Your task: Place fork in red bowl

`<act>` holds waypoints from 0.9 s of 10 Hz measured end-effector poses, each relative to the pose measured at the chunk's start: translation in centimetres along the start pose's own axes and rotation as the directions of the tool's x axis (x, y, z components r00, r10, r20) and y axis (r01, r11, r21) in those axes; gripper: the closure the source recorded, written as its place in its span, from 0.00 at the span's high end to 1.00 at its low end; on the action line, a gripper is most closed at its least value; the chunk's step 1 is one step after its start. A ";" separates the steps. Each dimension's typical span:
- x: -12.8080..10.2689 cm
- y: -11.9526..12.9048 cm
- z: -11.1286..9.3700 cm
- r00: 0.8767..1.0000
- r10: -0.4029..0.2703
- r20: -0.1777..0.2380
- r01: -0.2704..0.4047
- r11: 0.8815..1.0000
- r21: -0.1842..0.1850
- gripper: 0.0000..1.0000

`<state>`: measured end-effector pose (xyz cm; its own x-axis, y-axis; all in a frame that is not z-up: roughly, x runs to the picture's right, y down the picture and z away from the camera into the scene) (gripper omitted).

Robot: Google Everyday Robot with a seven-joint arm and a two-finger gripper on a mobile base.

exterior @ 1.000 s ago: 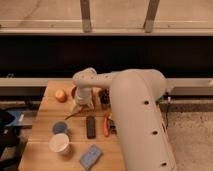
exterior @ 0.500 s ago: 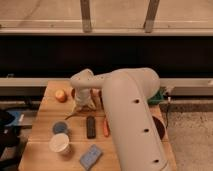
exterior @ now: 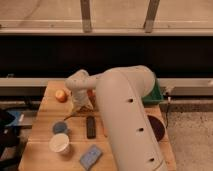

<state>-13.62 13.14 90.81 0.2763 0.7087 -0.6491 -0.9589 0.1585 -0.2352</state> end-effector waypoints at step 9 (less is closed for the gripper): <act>0.2 0.0 -0.9 1.000 -0.007 0.000 0.007 1.000 0.004 0.00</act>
<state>-13.46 12.64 90.02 0.2835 0.7072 -0.6477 -0.9571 0.1668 -0.2369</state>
